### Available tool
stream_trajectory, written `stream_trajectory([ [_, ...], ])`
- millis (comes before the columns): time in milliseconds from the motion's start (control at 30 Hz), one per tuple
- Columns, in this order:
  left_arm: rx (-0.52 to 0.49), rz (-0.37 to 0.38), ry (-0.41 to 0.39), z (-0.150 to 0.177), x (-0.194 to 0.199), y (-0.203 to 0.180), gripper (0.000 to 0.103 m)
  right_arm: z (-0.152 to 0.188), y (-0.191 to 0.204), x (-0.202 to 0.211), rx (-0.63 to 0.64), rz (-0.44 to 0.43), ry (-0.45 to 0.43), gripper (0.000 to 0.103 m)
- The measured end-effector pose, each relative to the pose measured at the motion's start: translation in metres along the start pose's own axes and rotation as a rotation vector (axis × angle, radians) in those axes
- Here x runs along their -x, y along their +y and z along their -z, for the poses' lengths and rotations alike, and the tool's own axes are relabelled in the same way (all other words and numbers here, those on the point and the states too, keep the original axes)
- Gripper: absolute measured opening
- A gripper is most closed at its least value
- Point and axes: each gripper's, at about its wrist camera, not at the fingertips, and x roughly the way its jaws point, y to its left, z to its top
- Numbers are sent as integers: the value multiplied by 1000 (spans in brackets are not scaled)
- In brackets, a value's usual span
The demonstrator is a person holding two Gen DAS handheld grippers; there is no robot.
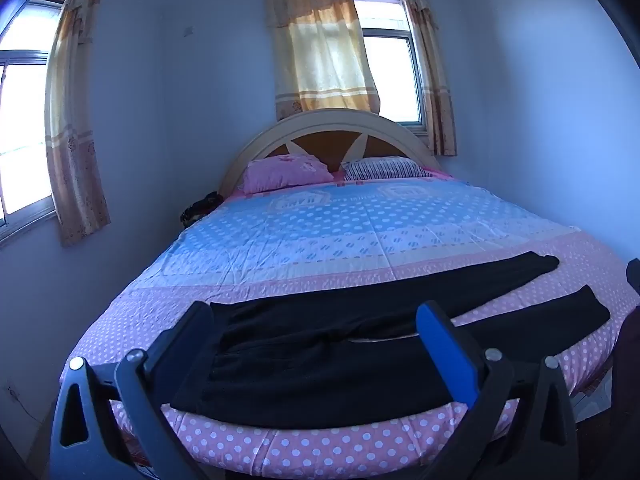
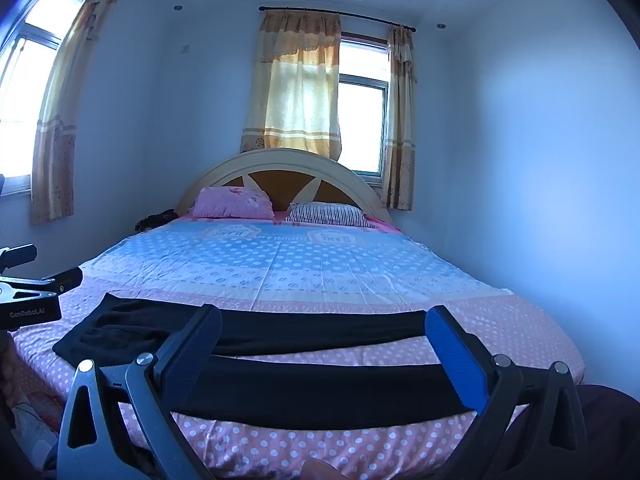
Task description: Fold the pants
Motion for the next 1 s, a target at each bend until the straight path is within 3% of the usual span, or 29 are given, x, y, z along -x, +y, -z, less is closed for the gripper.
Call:
stream_trajectory([
  [1000, 30, 6, 4, 0, 1, 14, 103, 7, 3, -9, 19, 4, 14, 102],
])
